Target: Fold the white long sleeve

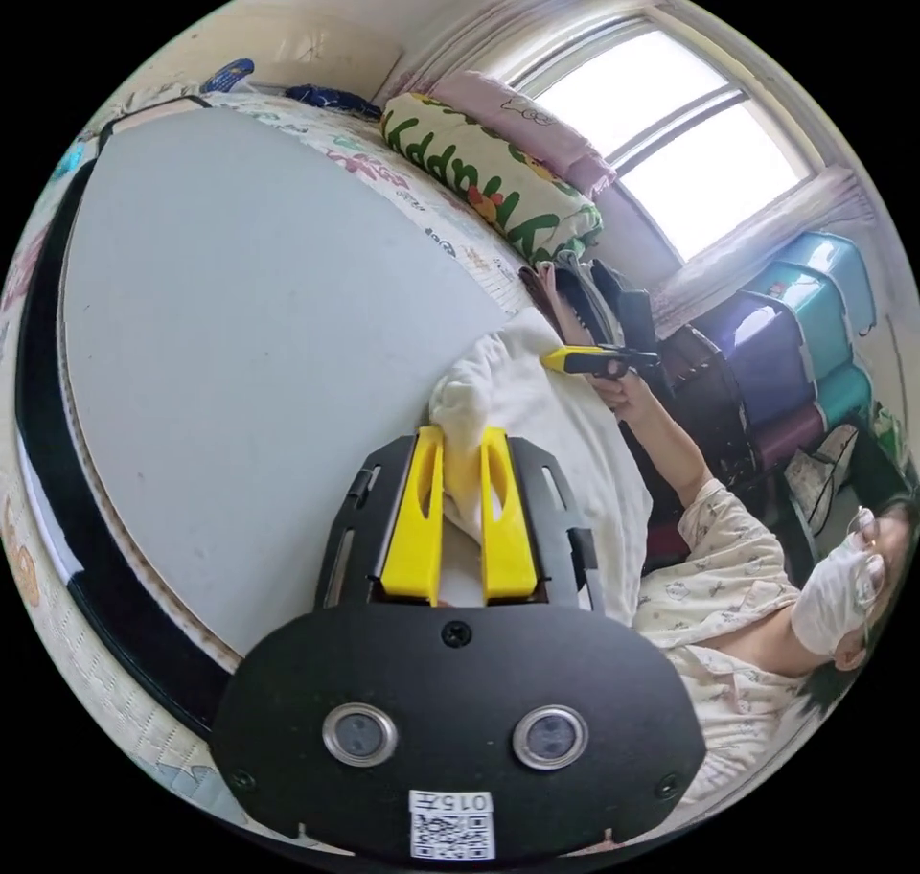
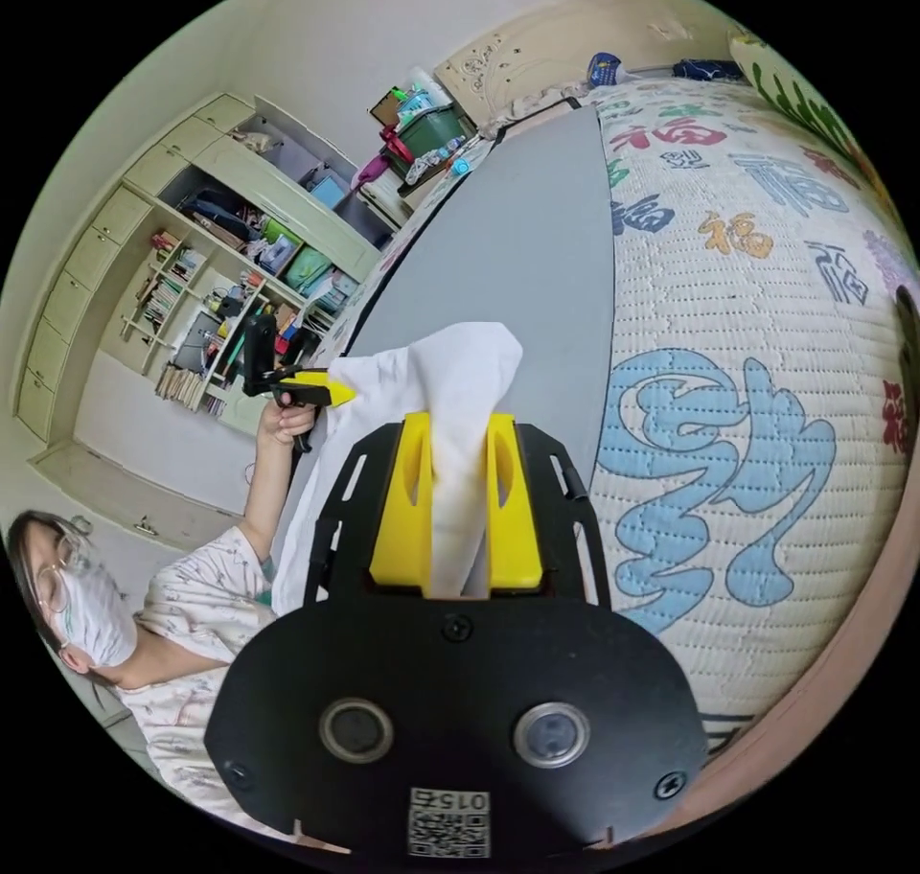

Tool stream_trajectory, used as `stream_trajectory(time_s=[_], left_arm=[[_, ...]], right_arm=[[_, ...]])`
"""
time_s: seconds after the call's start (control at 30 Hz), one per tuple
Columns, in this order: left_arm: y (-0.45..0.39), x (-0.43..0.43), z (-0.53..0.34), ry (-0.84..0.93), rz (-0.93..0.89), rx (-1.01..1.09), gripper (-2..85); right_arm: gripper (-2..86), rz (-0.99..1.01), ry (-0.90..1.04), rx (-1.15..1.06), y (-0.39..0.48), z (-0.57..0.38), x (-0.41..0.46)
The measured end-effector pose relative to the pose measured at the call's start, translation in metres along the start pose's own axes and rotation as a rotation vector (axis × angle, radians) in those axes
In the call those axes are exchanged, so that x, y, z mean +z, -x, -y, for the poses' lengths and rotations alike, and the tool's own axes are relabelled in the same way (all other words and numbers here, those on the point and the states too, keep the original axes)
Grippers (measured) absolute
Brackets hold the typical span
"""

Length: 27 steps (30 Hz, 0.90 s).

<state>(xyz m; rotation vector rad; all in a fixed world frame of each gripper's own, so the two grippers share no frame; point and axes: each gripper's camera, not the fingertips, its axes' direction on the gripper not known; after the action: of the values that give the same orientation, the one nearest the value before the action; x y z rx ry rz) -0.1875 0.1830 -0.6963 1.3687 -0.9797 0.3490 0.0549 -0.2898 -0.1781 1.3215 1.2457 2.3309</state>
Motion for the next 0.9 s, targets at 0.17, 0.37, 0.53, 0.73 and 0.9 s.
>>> stream_trajectory(time_s=[0.17, 0.37, 0.53, 0.73, 0.9], left_arm=[[-0.073, -0.058, -0.004, -0.144, 0.072, 0.210, 4.8], [-0.201, -0.128, -0.027, -0.329, 0.027, 0.460, 4.3], [-0.338, -0.163, -0.014, -0.345, 0.037, 0.690, 4.3], [-0.478, -0.178, 0.028, -0.411, 0.008, 0.898, 4.1], [-0.549, -0.166, 0.083, -0.464, -0.067, 0.986, 4.2]], right_arm=[[6.7, -0.096, -0.120, -0.163, 0.067, -0.062, -0.057], [6.4, -0.152, -0.272, -0.305, 0.147, -0.172, -0.152], [6.4, -0.293, -0.413, -0.376, 0.204, -0.259, -0.233], [6.5, -0.543, -0.647, -0.448, 0.260, -0.365, -0.330], [6.6, -0.793, -0.773, -0.433, 0.289, -0.414, -0.384]])
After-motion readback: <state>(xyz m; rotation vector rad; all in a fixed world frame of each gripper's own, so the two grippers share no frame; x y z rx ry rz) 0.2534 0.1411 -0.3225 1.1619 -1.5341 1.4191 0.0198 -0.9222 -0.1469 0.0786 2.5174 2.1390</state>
